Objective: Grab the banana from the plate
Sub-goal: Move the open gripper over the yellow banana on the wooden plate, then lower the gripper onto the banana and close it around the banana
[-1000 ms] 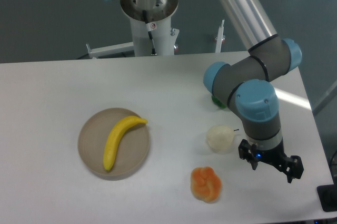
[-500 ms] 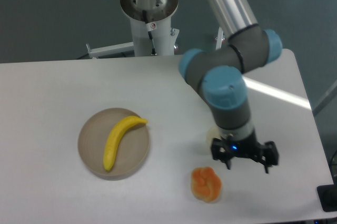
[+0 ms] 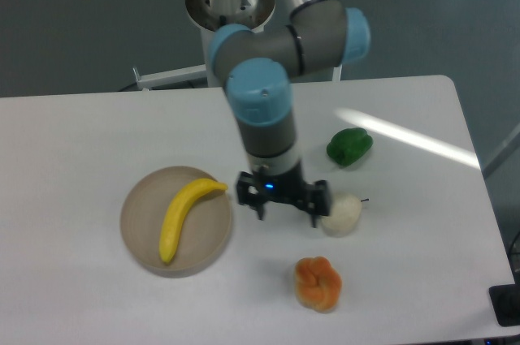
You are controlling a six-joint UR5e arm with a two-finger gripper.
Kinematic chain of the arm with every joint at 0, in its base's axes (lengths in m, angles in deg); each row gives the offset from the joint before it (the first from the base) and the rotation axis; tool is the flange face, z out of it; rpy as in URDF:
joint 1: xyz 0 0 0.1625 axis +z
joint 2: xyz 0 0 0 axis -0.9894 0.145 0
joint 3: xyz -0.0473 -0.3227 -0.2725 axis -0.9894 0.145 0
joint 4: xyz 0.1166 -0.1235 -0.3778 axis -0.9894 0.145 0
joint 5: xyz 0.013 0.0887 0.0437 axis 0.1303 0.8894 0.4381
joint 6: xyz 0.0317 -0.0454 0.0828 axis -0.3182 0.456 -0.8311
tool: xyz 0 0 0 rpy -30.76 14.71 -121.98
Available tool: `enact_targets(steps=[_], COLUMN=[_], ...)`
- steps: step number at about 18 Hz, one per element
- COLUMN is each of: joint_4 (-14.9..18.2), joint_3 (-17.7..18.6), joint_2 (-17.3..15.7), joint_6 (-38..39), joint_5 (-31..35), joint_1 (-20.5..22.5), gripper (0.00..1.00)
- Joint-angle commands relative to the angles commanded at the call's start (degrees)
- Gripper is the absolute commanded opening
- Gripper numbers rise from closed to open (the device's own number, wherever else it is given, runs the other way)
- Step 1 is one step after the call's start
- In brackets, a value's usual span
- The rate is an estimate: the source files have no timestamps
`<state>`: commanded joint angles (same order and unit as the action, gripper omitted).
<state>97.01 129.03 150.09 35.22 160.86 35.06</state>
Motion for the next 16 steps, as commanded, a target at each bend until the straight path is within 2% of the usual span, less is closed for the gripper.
enact_targets(steps=[6,10,14,16], joint_4=[-0.6,-1.5,-6.8,-7.3], joint_3=[2.3,4.7,8.9,9.5], joint_2=[0.5,2.5,2.9,2.9], joint_6=[4.6,4.5,4.2,4.1], joint_5=[0.1,0.4,0.4,0.4], joint_1=[-5.8,-6.9,-8.2,-8.6], gripper=[1.0,1.0,1.0,1.0])
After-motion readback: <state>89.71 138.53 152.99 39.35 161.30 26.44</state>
